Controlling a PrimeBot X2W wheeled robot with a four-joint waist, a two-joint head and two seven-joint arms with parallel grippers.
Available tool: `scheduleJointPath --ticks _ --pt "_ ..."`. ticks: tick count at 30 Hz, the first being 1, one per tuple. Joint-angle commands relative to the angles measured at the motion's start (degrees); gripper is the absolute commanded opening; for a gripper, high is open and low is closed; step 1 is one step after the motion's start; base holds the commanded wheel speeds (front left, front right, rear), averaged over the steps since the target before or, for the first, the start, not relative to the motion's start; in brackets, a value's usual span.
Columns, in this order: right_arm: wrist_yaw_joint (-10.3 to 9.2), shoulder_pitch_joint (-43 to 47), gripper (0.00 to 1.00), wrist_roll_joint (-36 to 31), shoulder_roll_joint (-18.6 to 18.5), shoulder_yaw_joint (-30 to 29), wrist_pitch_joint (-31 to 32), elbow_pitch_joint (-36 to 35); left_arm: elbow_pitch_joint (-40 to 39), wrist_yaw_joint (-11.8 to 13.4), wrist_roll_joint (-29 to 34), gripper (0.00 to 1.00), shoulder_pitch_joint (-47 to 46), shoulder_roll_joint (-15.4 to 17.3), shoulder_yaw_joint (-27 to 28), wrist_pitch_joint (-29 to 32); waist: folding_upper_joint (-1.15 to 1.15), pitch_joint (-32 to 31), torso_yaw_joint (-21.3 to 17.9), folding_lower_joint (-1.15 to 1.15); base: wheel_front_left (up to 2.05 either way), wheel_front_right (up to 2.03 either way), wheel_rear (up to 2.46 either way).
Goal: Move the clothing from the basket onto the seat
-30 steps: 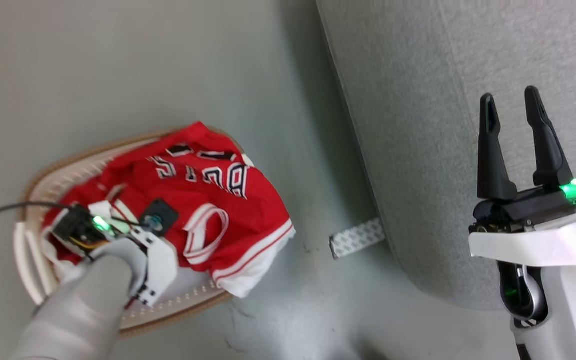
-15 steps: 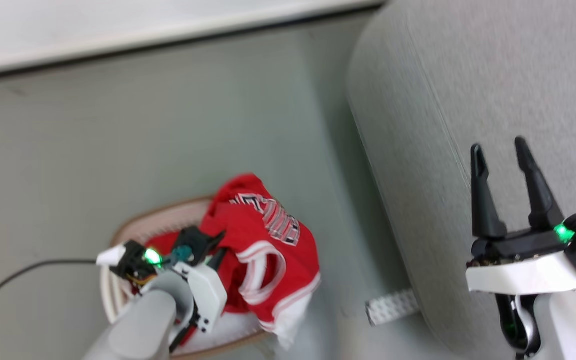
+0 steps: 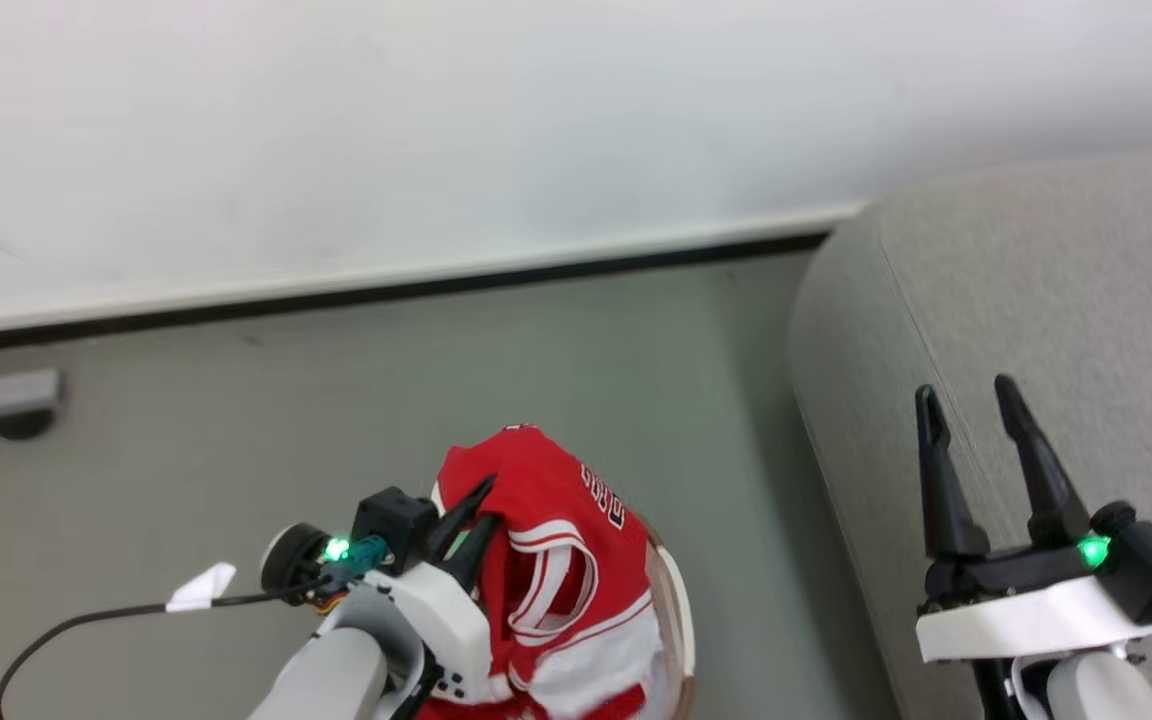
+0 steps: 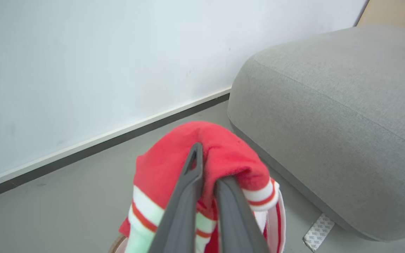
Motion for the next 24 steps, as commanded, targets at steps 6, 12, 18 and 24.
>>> scheduleJointPath --ticks 6,12,18,24 --pt "-0.12 2.8 1.0 1.32 -0.21 1.68 0.04 1.06 -5.5 -0.06 -1.04 0.0 1.76 -0.3 2.13 -0.05 0.0 -6.75 4.57 0.01 0.0 0.0 0.0" --pt "-0.12 3.66 1.0 3.05 -0.22 4.37 0.05 1.29 -9.65 -0.39 -2.86 0.0 -0.85 -0.69 4.28 -0.05 0.0 -8.32 5.83 0.01 0.0 0.0 0.0" --pt "-0.12 4.17 1.0 2.48 -0.2 6.93 0.05 1.92 -13.66 -0.39 -4.62 0.0 -2.87 -0.9 6.18 -0.05 0.0 -9.05 6.3 0.01 0.0 0.0 0.0" --pt "-0.12 4.47 1.0 2.09 -0.21 8.26 0.04 2.26 -16.46 0.22 -5.24 0.0 -2.61 -0.31 6.52 0.47 0.0 -9.06 5.99 0.01 0.0 0.0 0.0"
